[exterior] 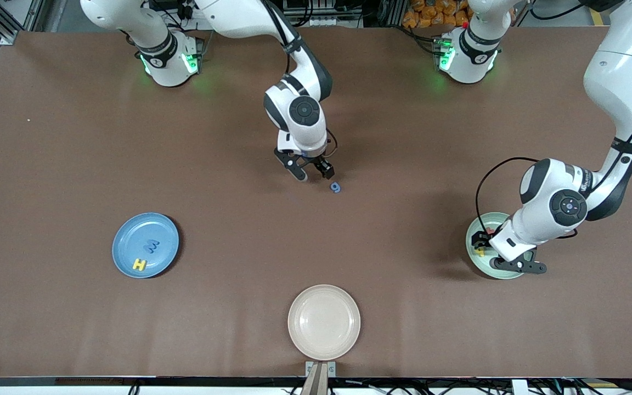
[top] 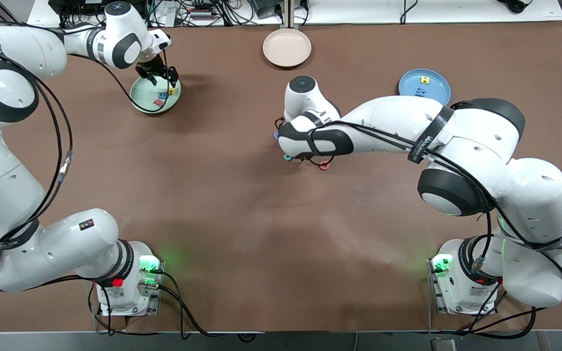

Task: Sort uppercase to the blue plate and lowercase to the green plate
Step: 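Drop the h on the green plate while the right gripper grasps the teal k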

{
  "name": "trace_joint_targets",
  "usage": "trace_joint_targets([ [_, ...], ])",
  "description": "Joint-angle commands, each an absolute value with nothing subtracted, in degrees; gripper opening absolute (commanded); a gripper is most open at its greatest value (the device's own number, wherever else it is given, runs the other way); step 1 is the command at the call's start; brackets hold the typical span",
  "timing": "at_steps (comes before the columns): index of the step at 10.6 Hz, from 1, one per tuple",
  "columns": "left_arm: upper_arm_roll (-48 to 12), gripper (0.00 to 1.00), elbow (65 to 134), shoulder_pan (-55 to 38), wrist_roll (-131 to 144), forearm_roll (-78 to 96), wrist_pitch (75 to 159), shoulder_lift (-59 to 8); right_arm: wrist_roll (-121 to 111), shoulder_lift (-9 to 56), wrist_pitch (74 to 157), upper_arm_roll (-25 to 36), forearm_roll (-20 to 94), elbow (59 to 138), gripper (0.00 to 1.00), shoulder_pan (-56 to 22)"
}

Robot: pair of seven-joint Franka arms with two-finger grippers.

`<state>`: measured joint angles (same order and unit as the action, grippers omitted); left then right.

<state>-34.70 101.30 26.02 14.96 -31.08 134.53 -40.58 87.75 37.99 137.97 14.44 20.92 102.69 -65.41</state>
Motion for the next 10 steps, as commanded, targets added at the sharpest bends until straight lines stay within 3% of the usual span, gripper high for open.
trace_joint_targets([
  [1,-34.5,1.00,101.0,25.6,14.1,-30.8,134.6,-40.3,90.2,38.8,141.0,14.7,23.4,102.9,1.00,-67.4],
  [10,-34.4,1.00,100.9,25.1,14.5,-30.8,135.1,-40.4,90.8,40.0,141.2,14.8,23.3,102.7,1.00,-67.6],
])
